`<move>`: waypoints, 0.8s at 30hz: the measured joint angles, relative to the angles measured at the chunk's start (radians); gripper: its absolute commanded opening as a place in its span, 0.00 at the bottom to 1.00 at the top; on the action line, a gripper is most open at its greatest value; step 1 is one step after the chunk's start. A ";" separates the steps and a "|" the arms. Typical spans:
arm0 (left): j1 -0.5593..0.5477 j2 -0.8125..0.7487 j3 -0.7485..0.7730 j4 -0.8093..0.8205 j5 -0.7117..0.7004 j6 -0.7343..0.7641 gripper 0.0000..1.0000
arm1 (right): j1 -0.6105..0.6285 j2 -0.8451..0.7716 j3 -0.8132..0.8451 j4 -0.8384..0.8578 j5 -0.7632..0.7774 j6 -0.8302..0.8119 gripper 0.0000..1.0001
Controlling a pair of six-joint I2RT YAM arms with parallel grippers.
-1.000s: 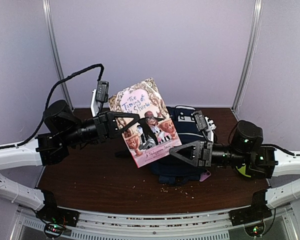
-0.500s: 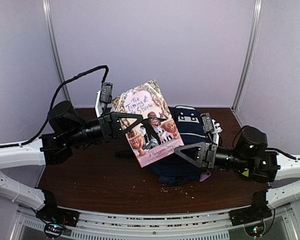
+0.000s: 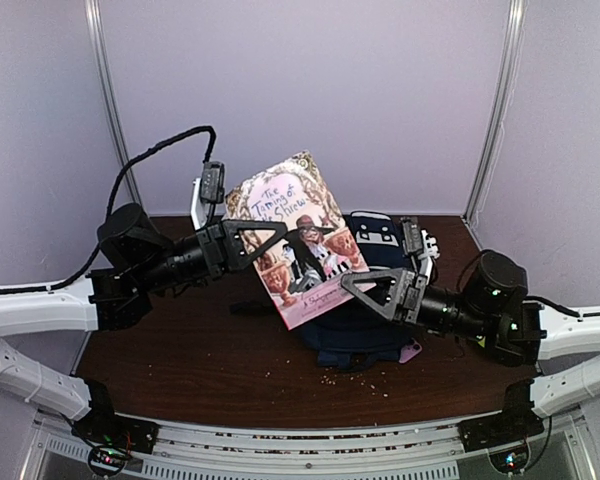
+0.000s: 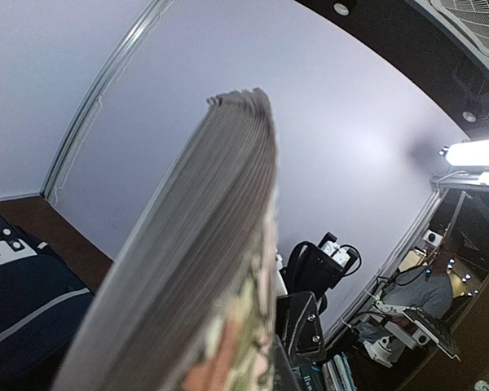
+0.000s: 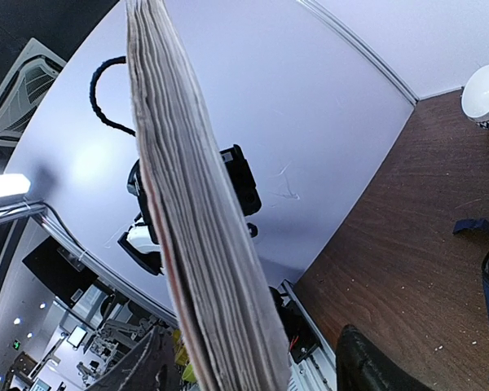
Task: Pack the student bag
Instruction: Pick up the book from the center of the board.
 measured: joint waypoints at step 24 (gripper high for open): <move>0.000 0.022 -0.004 -0.039 -0.018 0.031 0.98 | 0.000 -0.098 -0.008 -0.042 0.089 -0.039 0.00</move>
